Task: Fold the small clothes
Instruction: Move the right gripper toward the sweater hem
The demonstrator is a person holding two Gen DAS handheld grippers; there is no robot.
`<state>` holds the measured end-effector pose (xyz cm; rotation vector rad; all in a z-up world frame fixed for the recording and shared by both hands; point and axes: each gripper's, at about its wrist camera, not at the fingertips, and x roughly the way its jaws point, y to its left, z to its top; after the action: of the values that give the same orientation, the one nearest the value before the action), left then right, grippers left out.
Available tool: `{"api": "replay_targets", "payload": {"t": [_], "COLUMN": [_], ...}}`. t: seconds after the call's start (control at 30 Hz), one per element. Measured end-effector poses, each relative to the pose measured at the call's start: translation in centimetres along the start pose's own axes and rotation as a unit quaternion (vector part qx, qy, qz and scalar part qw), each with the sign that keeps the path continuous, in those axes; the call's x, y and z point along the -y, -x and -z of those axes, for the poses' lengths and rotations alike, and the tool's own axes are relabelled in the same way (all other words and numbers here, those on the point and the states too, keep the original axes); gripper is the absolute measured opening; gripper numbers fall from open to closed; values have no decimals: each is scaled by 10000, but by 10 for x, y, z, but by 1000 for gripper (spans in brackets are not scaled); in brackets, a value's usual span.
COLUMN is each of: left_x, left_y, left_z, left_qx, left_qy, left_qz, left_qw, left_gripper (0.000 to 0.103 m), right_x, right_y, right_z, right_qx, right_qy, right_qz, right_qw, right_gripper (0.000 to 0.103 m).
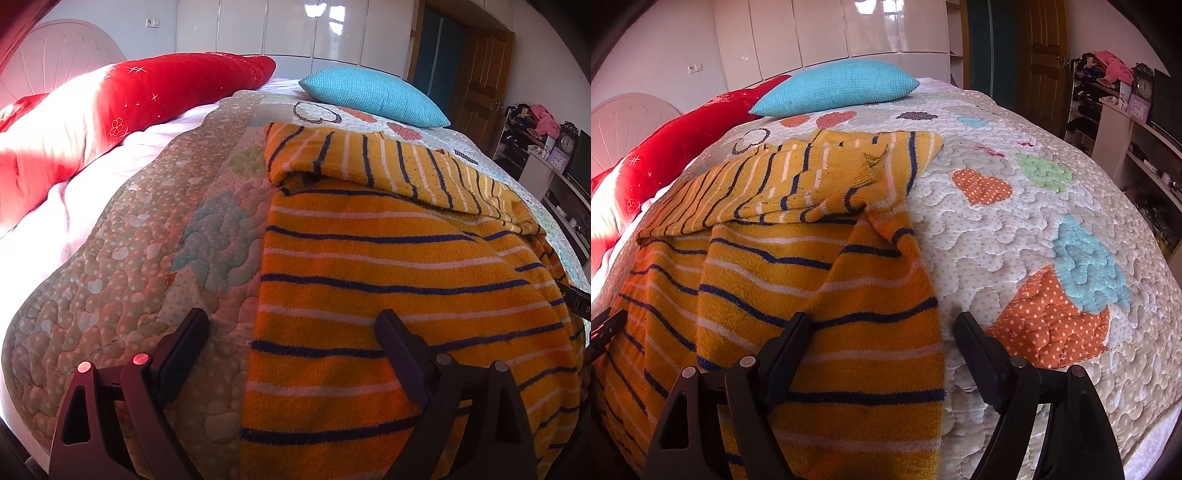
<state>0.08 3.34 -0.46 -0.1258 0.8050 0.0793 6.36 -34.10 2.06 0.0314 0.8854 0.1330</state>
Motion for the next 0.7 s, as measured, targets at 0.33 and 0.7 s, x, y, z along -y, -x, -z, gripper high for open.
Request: {"api": "replay_targets", "payload": {"t": [0.33, 0.7], "left_x": [1, 1], "left_y": [0, -1], "left_z": [1, 0], "left_qx": [37, 11], "left_qy": [39, 41], "left_qz": [-25, -36], "left_qw": [10000, 10000], "left_gripper": [92, 92], "right_x": [3, -5], "right_y": [-2, -3], "right_z": [1, 0], "right_qx": [88, 15], "right_qy": [-78, 37], "right_qz": [-86, 106], "right_qw": [9999, 9999], "right_gripper": [86, 87]}}
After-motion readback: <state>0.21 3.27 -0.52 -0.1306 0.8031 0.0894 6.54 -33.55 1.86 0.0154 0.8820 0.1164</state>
